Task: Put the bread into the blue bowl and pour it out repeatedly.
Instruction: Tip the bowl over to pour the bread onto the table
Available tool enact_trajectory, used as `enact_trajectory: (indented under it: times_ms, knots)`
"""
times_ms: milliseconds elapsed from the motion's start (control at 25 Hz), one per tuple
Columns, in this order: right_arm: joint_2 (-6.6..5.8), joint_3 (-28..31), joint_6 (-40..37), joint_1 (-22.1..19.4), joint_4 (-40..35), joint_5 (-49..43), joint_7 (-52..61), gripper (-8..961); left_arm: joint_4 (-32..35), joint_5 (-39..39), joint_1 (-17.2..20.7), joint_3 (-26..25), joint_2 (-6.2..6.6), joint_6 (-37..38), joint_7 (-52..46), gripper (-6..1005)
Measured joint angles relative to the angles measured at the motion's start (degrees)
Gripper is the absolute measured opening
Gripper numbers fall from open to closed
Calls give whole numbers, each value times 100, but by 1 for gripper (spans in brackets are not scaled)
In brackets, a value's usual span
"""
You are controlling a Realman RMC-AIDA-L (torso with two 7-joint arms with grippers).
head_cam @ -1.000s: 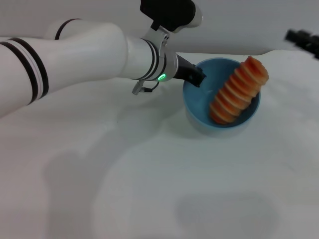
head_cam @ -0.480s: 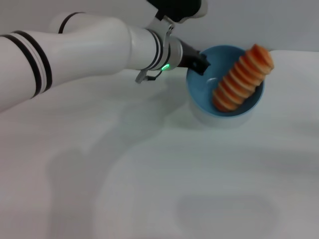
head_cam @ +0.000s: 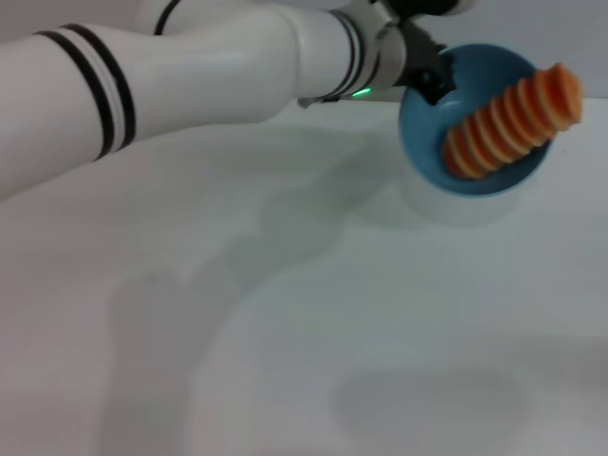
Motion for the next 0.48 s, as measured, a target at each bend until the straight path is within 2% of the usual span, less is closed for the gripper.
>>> enact_trajectory:
  times_ms: [160, 280, 480]
  knots:
    - [10, 52, -51, -75, 146, 557, -173, 508, -65, 3, -180, 255, -6, -273, 386, -1]
    - [12, 57, -82, -115, 382, 1053, -609, 508, -68, 3, -153, 498, -19, -643, 615, -1]
    - [9, 59, -82, -117, 431, 1161, -687, 507, -71, 8, -79, 881, -21, -1109, 710, -1]
